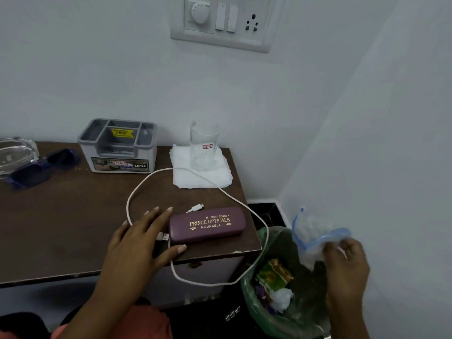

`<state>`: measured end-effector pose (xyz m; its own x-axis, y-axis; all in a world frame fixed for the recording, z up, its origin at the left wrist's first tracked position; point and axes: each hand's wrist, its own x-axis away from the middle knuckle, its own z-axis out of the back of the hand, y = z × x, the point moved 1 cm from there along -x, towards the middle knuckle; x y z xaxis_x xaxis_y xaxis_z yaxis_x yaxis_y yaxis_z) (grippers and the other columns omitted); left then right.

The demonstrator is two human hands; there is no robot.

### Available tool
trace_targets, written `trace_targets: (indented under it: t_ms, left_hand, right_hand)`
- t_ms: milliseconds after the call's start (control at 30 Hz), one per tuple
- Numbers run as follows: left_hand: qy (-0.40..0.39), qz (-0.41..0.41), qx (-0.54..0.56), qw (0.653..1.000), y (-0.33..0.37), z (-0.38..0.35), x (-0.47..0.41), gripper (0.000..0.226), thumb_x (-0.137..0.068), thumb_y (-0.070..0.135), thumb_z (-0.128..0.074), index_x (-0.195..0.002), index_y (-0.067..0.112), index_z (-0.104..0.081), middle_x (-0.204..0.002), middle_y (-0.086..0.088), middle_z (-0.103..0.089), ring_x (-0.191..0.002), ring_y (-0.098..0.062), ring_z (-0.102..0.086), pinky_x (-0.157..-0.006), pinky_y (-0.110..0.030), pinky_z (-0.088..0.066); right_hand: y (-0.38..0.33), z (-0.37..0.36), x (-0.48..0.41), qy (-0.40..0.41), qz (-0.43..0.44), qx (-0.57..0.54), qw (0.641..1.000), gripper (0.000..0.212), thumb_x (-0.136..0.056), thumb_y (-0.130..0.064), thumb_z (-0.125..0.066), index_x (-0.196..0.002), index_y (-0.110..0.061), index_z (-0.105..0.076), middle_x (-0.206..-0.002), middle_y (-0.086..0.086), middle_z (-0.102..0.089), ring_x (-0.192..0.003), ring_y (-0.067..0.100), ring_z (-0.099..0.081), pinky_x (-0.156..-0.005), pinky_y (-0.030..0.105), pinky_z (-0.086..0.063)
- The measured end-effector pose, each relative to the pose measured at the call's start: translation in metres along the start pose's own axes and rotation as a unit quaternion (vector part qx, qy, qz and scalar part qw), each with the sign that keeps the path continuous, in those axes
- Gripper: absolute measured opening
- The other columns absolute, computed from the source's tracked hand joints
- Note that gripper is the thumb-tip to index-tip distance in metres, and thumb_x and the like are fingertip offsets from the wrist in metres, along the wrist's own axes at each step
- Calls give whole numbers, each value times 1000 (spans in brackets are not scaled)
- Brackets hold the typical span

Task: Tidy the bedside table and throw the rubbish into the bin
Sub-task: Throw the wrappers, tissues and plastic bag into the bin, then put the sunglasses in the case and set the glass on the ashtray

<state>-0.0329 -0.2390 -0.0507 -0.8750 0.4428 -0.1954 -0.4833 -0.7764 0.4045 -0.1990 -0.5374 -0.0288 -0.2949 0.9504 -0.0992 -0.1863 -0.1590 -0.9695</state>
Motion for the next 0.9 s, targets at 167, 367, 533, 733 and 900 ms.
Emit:
trace_targets:
  t_ms: [167,367,533,733,900]
  left_hand:
    - [-1,10,2,1000,-6,-1,-1,104,-62,92,-6,-137,30,-43,-144,8,-45,-136,-8,-36,-112,-40,-23]
    - [0,13,23,1000,-7,0,0,112,-58,94,-3,-140,26,-41,-147,8,-41,-134,1,-27,-114,-35,-17]
    - [-7,14,125,992,-7,8,-1,95,-70,85,-18,-137,23,-45,-142,6,-47,-133,-1,-31,-114,-31,-19]
    - [112,99,202,968,-20,26,-29,42,-84,10,-65,-125,14,-55,-125,-9,-54,-101,-23,-57,-86,-32,-45]
    - [62,158,126,977,-33,26,-72,38,-83,12,-65,-120,9,-57,-116,-14,-60,-105,-31,-57,-88,-40,-46]
  right_hand:
    - [79,5,-2,-112,20,265,958,23,-73,-27,-60,-89,-10,-63,-86,11,-60,-87,33,-60,-73,32,-38]
    - [91,-24,10,-122,-1,257,959,31,-78,-5,-73,-108,-4,-66,-110,18,-65,-102,33,-60,-94,38,-43]
    - [40,-68,25,-298,-109,-1,948,27,-94,-33,-50,-112,-22,-67,-108,-1,-72,-103,13,-66,-92,35,-49]
    - [24,-75,37,-304,-110,-60,945,24,-95,-22,-49,-104,-16,-70,-97,7,-75,-94,22,-70,-78,35,-55]
    - [12,-64,38,-195,-62,-58,977,25,-92,-18,-56,-115,-17,-66,-80,6,-71,-69,17,-66,-59,22,-55]
